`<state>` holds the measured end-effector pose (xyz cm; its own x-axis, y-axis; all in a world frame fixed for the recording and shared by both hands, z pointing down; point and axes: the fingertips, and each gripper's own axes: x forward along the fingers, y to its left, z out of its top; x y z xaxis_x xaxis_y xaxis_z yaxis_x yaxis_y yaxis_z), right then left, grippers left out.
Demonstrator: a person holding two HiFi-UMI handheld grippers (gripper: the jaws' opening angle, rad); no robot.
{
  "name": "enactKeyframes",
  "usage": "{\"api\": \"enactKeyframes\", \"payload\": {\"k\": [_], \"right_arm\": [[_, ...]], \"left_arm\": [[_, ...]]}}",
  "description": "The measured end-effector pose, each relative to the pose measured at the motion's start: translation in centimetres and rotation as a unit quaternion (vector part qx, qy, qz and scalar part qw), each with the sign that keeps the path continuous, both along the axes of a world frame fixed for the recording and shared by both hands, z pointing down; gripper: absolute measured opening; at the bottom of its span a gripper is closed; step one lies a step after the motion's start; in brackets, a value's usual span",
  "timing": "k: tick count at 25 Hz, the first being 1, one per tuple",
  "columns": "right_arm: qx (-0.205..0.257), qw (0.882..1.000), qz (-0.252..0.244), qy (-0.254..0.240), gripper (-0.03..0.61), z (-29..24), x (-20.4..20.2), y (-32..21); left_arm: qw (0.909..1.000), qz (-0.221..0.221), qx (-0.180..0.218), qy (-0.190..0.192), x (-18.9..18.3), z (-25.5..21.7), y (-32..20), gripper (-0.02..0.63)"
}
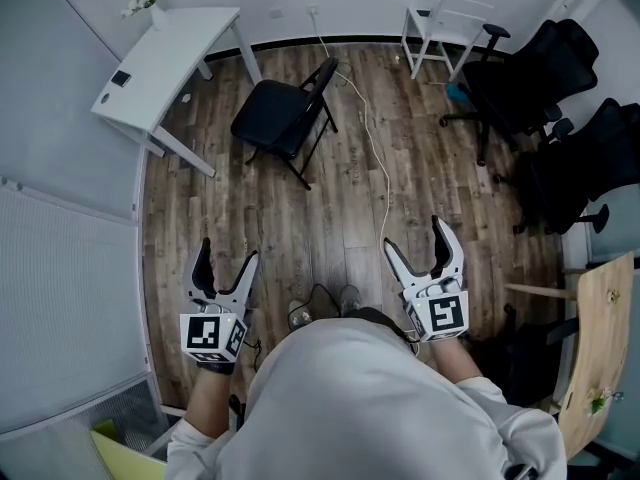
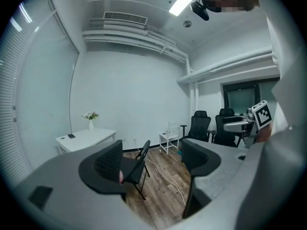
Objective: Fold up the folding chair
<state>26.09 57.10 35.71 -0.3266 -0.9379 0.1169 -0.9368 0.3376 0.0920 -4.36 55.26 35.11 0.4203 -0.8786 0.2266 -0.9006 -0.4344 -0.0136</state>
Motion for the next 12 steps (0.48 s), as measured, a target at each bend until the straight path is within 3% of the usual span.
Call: {"api": "enactKeyframes", "payload": {"k": [3, 7, 12], "right_arm": [[-0.003, 1.000, -0.028, 0.001, 0.380, 0.3, 1.1, -0.6], [-0.040, 0.997, -0.062, 0.019, 0.380, 1.9, 1.8, -1.9], [-0.004, 0.997, -0.080, 0.001, 0.380, 0.9, 1.1, -3.2]], "left_arm": [[0.9997, -0.022, -0.005, -0.002, 1.2, 0.2, 0.6, 0.387], [0.9991, -0.039, -0.005, -0.012, 2.8, 0.7, 1.1, 0.387], [0.9986, -0.047, -0.012, -0.022, 3.0, 0.8, 1.3, 0.387]]}}
